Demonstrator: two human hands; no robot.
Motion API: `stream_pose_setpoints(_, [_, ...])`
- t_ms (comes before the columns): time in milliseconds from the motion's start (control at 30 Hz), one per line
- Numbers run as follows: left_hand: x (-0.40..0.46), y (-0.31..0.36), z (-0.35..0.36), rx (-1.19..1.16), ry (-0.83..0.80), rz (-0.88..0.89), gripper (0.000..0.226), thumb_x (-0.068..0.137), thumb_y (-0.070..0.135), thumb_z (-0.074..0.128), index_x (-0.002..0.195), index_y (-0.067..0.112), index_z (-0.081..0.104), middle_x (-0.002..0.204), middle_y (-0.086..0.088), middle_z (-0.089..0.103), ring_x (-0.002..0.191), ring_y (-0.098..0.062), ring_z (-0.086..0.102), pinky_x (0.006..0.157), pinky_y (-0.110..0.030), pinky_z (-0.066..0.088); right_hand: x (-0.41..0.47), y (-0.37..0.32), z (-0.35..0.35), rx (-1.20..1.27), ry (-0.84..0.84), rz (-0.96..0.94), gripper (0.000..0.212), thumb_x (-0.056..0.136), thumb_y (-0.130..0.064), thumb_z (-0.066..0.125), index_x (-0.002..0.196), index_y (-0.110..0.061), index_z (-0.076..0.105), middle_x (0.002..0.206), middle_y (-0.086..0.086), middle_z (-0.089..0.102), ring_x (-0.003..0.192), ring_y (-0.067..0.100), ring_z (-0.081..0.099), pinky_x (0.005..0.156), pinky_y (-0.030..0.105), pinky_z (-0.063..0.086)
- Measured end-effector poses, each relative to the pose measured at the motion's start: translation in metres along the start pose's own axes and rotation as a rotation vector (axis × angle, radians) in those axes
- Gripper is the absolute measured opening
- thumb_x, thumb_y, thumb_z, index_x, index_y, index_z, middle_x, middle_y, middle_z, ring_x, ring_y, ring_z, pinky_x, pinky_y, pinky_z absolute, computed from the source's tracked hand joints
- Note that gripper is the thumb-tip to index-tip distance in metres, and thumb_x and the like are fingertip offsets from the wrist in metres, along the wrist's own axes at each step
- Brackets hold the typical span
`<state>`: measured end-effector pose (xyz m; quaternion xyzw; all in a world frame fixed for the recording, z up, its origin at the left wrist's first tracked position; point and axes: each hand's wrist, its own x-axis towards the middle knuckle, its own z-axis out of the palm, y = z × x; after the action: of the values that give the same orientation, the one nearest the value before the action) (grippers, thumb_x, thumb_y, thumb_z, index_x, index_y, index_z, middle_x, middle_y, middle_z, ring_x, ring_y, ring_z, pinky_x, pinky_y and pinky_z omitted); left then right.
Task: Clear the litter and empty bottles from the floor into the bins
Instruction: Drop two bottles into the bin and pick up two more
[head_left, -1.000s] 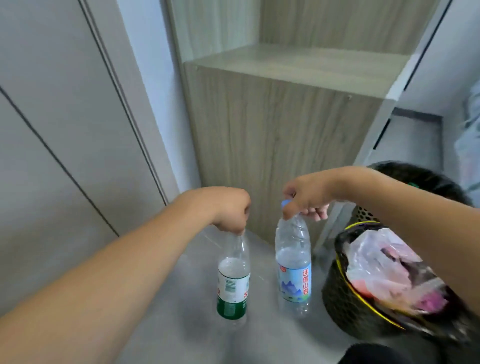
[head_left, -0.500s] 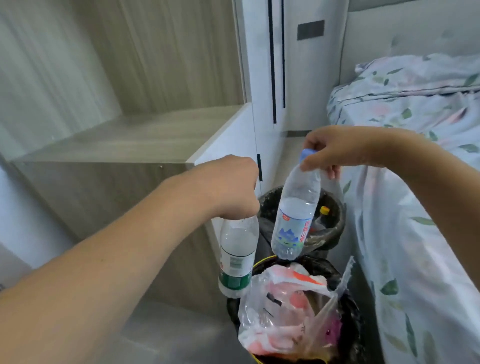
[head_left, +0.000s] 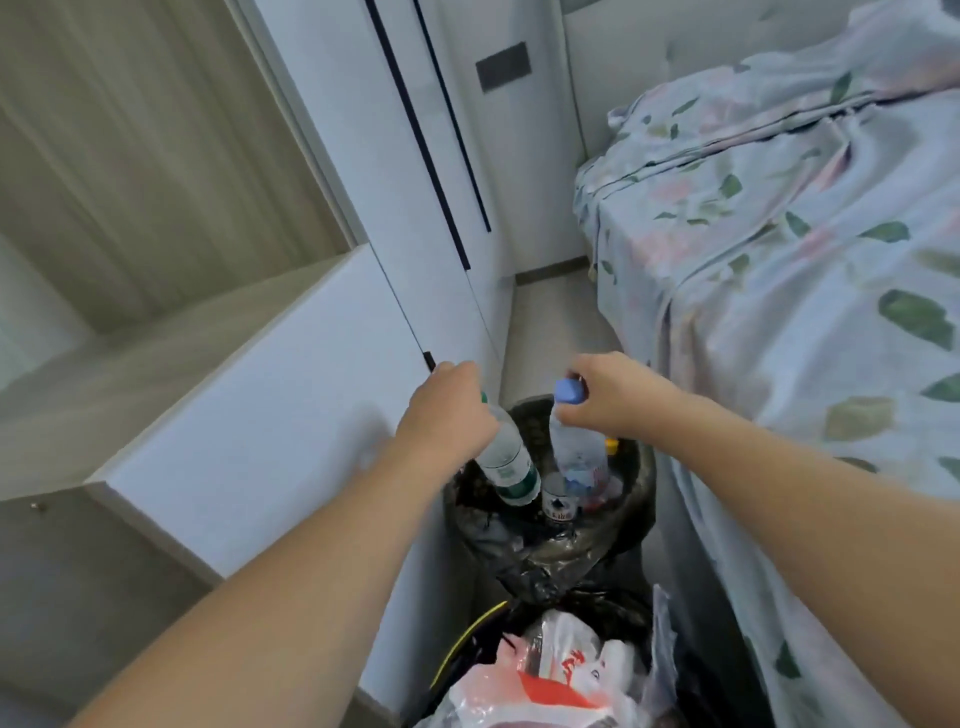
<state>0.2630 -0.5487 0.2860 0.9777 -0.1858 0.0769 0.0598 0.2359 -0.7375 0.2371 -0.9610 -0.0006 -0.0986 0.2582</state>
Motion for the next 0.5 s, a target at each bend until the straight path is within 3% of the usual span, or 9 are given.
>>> stream_pose_setpoints(167, [0.034, -0.001, 0.067, 0.03, -0.169, -0.013, 0.005, 0.084, 0.011, 0.056, 0.088, 0.008, 0.055, 0.092, -0.008, 0.054, 0.084, -0.027, 0.056, 0.061, -0.031, 0.043, 0.001, 0.018, 0.037, -0.125, -0.103, 0.023, 0.025, 0.081, -0.043, 0.057, 0.093, -0.021, 0.058, 0.088, -0.001, 0.062, 0.079, 0.021, 0.06, 0.07, 0.037, 0.053])
stream_pose_setpoints(267, [0.047, -0.003, 0.09, 0.024, -0.248, 0.015, 0.01, 0.085, 0.009, 0.053, 0.075, 0.011, 0.052, 0.078, -0.003, 0.051, 0.08, -0.026, 0.058, 0.055, -0.027, 0.038, 0.003, 0.022, 0.045, -0.199, -0.159, 0.03, 0.024, 0.083, -0.038, 0.056, 0.095, -0.018, 0.059, 0.085, 0.0, 0.063, 0.076, 0.021, 0.061, 0.07, 0.036, 0.054])
stream_pose_setpoints(333, [0.054, -0.007, 0.104, 0.029, -0.277, 0.027, 0.008, 0.086, 0.008, 0.05, 0.088, 0.009, 0.059, 0.089, -0.005, 0.056, 0.083, -0.025, 0.055, 0.064, -0.028, 0.041, 0.004, 0.023, 0.046, -0.227, -0.182, 0.055, 0.021, 0.084, -0.034, 0.057, 0.095, -0.017, 0.06, 0.084, 0.0, 0.063, 0.076, 0.02, 0.061, 0.068, 0.035, 0.054])
stream_pose_setpoints(400, [0.061, -0.008, 0.121, 0.049, -0.297, 0.035, 0.02, 0.088, 0.009, 0.05, 0.103, 0.007, 0.062, 0.104, -0.009, 0.061, 0.086, -0.023, 0.053, 0.07, -0.03, 0.042, 0.001, 0.024, 0.044, -0.25, -0.211, 0.081, 0.017, 0.086, -0.03, 0.056, 0.095, -0.016, 0.059, 0.086, 0.0, 0.062, 0.075, 0.019, 0.059, 0.06, 0.029, 0.048])
stream_pose_setpoints(500, [0.067, -0.012, 0.15, 0.087, -0.346, 0.039, 0.023, 0.088, 0.013, 0.055, 0.11, 0.01, 0.062, 0.111, -0.008, 0.063, 0.094, -0.023, 0.06, 0.071, -0.029, 0.046, -0.002, 0.024, 0.043, -0.303, -0.231, 0.087, 0.007, 0.088, -0.022, 0.052, 0.091, -0.016, 0.055, 0.084, 0.002, 0.058, 0.074, 0.021, 0.056, 0.053, 0.026, 0.037])
